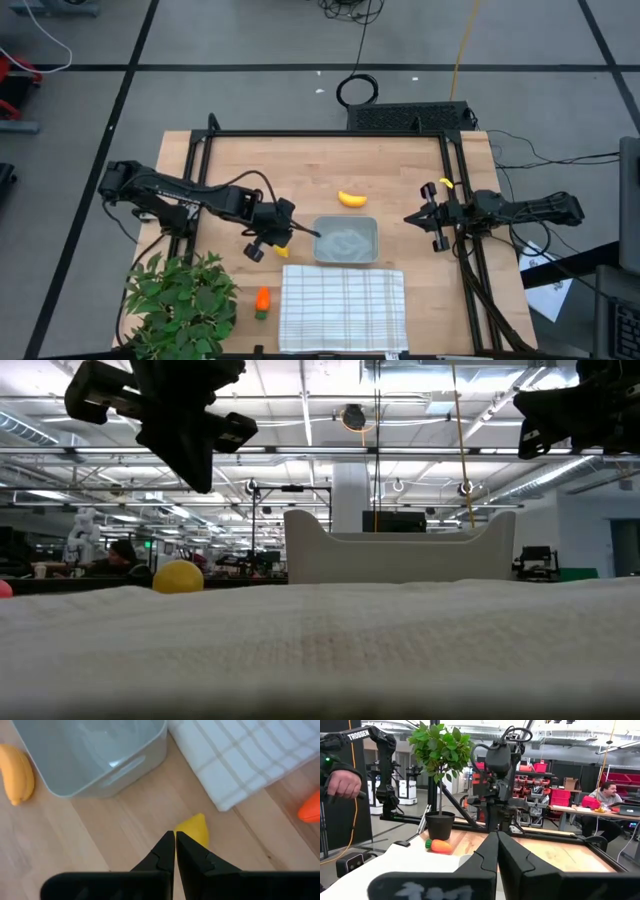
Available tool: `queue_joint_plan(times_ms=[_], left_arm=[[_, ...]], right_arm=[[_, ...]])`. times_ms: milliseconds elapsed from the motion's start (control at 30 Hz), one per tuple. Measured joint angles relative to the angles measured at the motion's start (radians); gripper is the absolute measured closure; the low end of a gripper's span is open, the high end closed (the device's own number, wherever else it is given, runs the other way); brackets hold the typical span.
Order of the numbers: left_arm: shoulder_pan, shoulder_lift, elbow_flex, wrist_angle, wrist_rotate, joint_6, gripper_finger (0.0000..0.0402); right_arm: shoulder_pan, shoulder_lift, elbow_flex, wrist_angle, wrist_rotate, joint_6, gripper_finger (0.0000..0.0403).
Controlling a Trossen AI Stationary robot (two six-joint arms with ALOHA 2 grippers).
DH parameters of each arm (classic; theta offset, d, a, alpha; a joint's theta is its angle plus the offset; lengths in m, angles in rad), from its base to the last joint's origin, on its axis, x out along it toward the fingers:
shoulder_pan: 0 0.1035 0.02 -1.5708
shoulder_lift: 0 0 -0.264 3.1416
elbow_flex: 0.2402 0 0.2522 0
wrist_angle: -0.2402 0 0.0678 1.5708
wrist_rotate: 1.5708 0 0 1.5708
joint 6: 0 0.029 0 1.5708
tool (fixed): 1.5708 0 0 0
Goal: Pick and placing Produce into tupperware
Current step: Put the yellow lemon into the bin
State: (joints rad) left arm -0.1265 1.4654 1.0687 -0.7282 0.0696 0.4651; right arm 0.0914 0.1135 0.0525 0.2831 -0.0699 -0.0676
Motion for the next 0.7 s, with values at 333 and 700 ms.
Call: queue_joint_plan(times_ms=[333,700], left_arm=[[0.002,0.000,0.000,0.021,0.013,-0.018,0.0377],[0.003,0.000,0.000,0.052,0.036,-0.086,0.0240]], right_arm=[[0.000,0.000,0.000,0.000,0.000,0.002,0.0403],[0.000,0.000,0.000,0.000,0.000,0.003,0.0403]])
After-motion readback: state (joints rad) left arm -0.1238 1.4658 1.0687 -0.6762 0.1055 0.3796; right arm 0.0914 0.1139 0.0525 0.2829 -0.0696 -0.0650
